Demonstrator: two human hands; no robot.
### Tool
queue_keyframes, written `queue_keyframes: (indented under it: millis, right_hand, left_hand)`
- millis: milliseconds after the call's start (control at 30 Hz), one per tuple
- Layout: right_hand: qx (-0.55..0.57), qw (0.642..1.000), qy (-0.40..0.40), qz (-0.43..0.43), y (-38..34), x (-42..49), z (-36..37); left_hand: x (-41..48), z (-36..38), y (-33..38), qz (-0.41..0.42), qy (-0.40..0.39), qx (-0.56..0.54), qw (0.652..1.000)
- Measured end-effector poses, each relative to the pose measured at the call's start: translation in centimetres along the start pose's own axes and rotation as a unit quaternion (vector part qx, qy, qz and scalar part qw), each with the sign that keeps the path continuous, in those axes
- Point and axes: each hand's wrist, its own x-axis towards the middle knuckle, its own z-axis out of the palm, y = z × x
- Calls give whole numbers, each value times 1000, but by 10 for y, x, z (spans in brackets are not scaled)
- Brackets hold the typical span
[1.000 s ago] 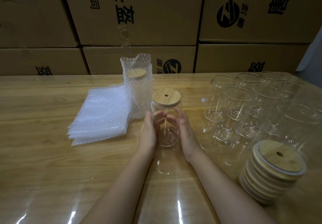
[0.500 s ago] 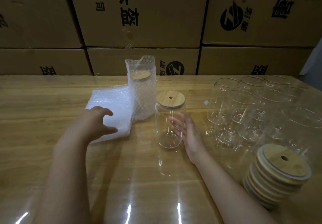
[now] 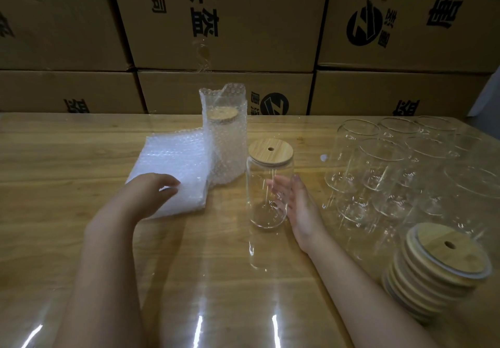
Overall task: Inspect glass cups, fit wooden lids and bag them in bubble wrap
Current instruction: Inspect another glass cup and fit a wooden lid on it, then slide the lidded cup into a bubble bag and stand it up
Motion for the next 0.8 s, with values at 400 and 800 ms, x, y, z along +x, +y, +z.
queue_keyframes:
  millis: [400, 800]
  right_hand:
    - [6, 1000, 5, -6, -1, 0, 0]
    - [8, 1000, 4, -4, 1, 1, 0]
  left_hand:
    - [0, 0, 5, 4, 64, -2, 998]
    - [4, 7, 6, 8, 59, 30, 998]
